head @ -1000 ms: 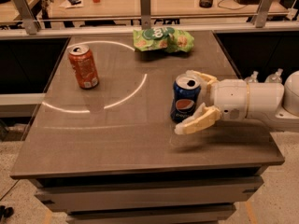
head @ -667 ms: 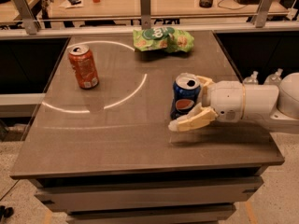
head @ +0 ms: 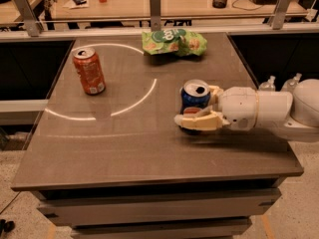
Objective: Move pepsi can near coke can
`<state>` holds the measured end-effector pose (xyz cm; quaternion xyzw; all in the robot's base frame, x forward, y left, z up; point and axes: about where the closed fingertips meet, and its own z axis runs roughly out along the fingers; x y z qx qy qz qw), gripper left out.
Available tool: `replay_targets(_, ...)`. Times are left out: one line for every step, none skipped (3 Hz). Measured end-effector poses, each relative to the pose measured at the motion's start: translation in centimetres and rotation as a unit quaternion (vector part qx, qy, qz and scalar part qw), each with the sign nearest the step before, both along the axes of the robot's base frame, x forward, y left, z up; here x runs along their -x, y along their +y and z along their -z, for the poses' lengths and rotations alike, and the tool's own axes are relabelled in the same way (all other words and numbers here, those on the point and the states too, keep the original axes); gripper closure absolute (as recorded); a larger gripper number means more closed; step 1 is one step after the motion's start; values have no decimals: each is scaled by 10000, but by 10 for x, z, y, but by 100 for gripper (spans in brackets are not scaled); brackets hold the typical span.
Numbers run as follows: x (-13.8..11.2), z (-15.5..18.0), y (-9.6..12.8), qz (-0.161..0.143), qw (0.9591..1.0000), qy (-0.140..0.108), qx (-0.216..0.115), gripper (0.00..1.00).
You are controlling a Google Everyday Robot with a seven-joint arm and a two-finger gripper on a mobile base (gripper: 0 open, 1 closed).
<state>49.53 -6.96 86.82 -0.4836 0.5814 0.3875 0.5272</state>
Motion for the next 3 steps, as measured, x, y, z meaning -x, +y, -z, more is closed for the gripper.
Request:
replay_targets(-6, -8, 13, 8, 9999, -74, 107, 85)
replay_targets(-18, -19, 32, 135, 9994, -138, 299, 100)
replay_targets(-38, -22, 52, 275, 9984, -227, 435, 100)
